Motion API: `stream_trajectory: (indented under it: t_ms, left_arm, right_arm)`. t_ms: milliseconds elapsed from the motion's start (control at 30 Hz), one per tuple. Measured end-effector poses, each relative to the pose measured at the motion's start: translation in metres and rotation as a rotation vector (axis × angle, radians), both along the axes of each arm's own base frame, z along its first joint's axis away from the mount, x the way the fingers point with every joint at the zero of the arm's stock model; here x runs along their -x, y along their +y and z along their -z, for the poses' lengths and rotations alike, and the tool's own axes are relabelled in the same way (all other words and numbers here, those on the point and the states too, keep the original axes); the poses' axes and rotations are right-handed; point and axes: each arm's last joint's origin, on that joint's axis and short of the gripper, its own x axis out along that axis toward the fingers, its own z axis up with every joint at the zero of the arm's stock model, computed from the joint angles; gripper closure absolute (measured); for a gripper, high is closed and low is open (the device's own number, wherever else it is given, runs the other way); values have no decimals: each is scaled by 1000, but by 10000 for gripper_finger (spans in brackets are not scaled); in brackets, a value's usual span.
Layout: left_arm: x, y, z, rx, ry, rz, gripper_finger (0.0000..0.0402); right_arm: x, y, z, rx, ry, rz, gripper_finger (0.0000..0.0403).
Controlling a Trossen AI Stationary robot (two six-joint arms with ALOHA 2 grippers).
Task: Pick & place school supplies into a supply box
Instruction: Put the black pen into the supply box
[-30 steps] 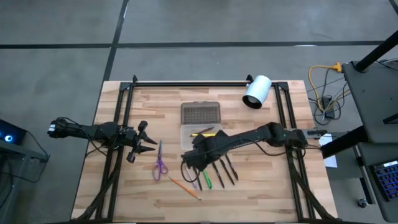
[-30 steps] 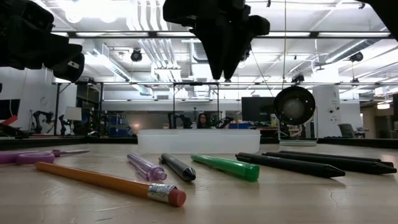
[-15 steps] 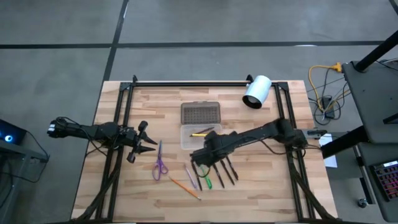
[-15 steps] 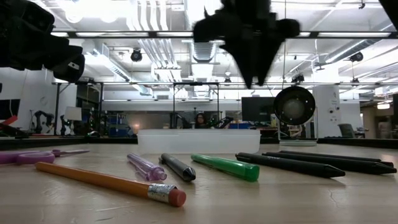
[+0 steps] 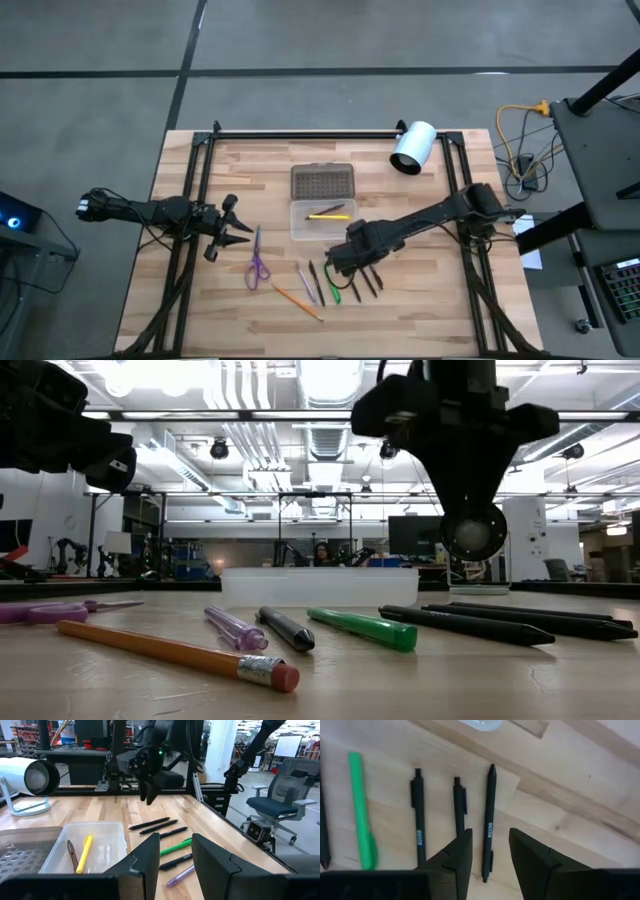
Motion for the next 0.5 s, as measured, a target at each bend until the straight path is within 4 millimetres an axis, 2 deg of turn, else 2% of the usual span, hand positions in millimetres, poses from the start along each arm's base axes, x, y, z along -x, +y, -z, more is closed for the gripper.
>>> stream_trajectory:
  t_ms: [133,300,500]
  left_arm:
    - [0,0,0,0,1,-1,303]
    - [0,0,0,0,1,0,303]
    - [0,0,0,0,1,-1,303]
  right_arm:
    - [7,2,8,-9,40,-2,277]
    - [7,5,21,-45,60,-23,281]
    - [5,5,23,-39,39,-52,289]
